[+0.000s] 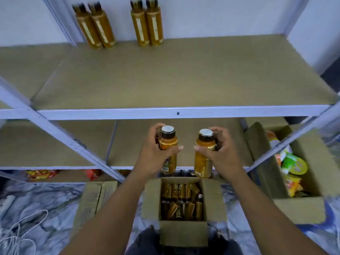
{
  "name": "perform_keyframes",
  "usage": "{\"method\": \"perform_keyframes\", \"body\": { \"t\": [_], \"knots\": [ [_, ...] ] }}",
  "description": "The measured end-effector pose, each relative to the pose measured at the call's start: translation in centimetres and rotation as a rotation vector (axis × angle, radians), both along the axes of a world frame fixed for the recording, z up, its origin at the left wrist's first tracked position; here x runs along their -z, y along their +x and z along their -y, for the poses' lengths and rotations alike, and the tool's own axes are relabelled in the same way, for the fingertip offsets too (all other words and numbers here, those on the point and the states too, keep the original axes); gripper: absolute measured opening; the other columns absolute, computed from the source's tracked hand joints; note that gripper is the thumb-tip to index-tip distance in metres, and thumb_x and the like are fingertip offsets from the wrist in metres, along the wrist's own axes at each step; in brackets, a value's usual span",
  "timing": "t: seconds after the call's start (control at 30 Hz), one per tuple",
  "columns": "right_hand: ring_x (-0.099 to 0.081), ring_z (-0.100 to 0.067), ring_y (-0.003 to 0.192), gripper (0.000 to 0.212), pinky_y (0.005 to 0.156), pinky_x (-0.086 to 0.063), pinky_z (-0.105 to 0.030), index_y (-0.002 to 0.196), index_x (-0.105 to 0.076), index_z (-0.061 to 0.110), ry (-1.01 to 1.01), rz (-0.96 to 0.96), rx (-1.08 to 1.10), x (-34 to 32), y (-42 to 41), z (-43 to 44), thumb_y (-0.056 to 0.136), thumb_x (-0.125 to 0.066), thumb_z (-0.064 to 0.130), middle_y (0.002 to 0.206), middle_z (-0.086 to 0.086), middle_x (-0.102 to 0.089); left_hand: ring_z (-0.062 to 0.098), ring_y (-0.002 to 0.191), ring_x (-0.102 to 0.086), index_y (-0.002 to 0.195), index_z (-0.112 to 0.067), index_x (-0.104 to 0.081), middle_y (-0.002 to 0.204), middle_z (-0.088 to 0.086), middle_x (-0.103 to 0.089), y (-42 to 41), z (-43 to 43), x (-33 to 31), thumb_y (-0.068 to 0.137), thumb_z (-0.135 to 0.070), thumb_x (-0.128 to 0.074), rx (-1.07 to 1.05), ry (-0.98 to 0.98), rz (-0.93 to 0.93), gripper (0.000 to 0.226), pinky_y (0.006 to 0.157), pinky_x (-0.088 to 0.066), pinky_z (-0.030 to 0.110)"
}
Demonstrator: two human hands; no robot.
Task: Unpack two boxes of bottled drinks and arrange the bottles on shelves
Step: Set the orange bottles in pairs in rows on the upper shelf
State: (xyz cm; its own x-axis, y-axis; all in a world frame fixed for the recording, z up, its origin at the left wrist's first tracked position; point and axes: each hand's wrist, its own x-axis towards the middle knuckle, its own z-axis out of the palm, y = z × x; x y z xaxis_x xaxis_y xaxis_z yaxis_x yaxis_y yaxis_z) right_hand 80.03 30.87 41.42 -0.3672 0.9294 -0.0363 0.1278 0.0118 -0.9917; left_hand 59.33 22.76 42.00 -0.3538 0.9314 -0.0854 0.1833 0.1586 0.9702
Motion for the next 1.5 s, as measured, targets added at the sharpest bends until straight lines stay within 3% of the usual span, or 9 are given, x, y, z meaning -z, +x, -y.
{"method": "perform_keyframes", "body": {
  "t": [0.1, 0.23, 0.47, 0.57, 0.87, 0.97, 1.07, 1.27, 1.5],
  "knots": [
    [-0.069, -0.011, 0.100, 0.069, 0.085, -0.056, -0.032, 0.114, -0.053, 0.040, 0.104, -0.066, 0.020, -5.1, -0.4, -1.0, 0.058, -0.093, 0.046, 0.107, 0.007, -0.072, -0.001, 0.097, -0.066, 0.120, -0.050, -0.043, 0.112, -0.006, -0.065, 0.2, -0.5, -5.4, 0.067, -0.036, -0.090, -0.016, 0.107, -0.027, 0.073, 0.080, -0.053, 0.015],
    [-0.068, -0.019, 0.104, 0.067, 0.087, -0.057, -0.042, 0.112, -0.052, 0.047, 0.258, -0.094, 0.064, -10.2, -1.2, -2.7, 0.059, -0.093, 0.047, 0.111, 0.005, -0.071, -0.002, 0.098, -0.061, 0.121, -0.046, -0.042, 0.112, -0.011, -0.062, 0.1, -1.8, -10.4, 0.073, -0.027, -0.091, -0.042, 0.240, -0.123, 0.072, 0.080, -0.050, 0.010],
    [-0.068, -0.017, 0.102, 0.066, 0.082, -0.056, -0.032, 0.115, -0.051, 0.038, 0.388, -0.163, 0.109, -14.5, -3.2, -6.5, 0.067, -0.095, 0.028, 0.112, 0.004, -0.070, -0.003, 0.110, -0.057, 0.129, -0.043, -0.039, 0.121, -0.018, -0.055, -1.8, -5.7, -14.9, 0.074, -0.034, -0.090, -0.106, 0.375, -0.192, 0.076, 0.084, -0.049, 0.014],
    [-0.067, -0.016, 0.103, 0.066, 0.083, -0.054, -0.030, 0.114, -0.051, 0.039, 0.410, -0.154, 0.125, -14.2, -4.4, -8.3, 0.067, -0.095, 0.027, 0.113, 0.005, -0.069, -0.007, 0.112, -0.055, 0.128, -0.045, -0.039, 0.121, -0.023, -0.054, -2.7, -7.7, -14.9, 0.075, -0.035, -0.090, -0.123, 0.399, -0.209, 0.075, 0.084, -0.048, 0.011],
    [-0.064, -0.004, 0.108, 0.068, 0.088, -0.053, -0.024, 0.121, -0.050, 0.038, 0.407, -0.074, 0.132, -13.4, -6.9, -12.9, 0.070, -0.094, 0.031, 0.117, 0.013, -0.067, -0.003, 0.117, -0.053, 0.135, -0.042, -0.039, 0.122, -0.027, -0.053, -4.1, -12.2, -12.7, 0.076, -0.035, -0.090, -0.152, 0.355, -0.200, 0.078, 0.094, -0.048, 0.023],
    [-0.065, -0.007, 0.112, 0.072, 0.095, -0.055, -0.032, 0.129, -0.047, 0.042, 0.404, -0.052, 0.138, -12.9, -7.2, -14.1, 0.072, -0.091, 0.039, 0.122, 0.010, -0.067, 0.007, 0.124, -0.054, 0.141, -0.043, -0.036, 0.132, -0.018, -0.054, -4.4, -13.4, -12.3, 0.076, -0.037, -0.089, -0.158, 0.364, -0.222, 0.084, 0.102, -0.050, 0.029],
    [-0.064, -0.010, 0.110, 0.077, 0.093, -0.055, -0.030, 0.137, -0.041, 0.046, 0.398, -0.029, 0.145, -12.5, -7.4, -14.7, 0.075, -0.088, 0.043, 0.122, 0.005, -0.067, 0.014, 0.135, -0.048, 0.147, -0.043, -0.031, 0.146, -0.010, -0.049, -4.7, -14.5, -11.9, 0.075, -0.041, -0.089, -0.146, 0.336, -0.241, 0.093, 0.107, -0.049, 0.036],
    [-0.061, -0.013, 0.119, 0.088, 0.090, -0.050, -0.022, 0.146, -0.032, 0.049, 0.346, -0.023, 0.128, -11.1, -7.6, -15.1, 0.077, -0.086, 0.044, 0.132, 0.004, -0.064, 0.015, 0.139, -0.043, 0.156, -0.035, -0.022, 0.155, -0.007, -0.043, -4.8, -15.3, -10.4, 0.074, -0.040, -0.090, -0.138, 0.249, -0.258, 0.106, 0.106, -0.043, 0.032],
    [-0.060, -0.005, 0.116, 0.091, 0.093, -0.050, -0.017, 0.147, -0.038, 0.037, 0.334, 0.024, 0.081, -10.0, -7.2, -14.7, 0.073, -0.091, 0.038, 0.130, 0.013, -0.061, 0.010, 0.133, -0.042, 0.156, -0.034, -0.020, 0.156, -0.007, -0.043, -5.1, -15.3, -9.5, 0.072, -0.044, -0.090, -0.137, 0.213, -0.275, 0.109, 0.102, -0.040, 0.028]
  ]
}}
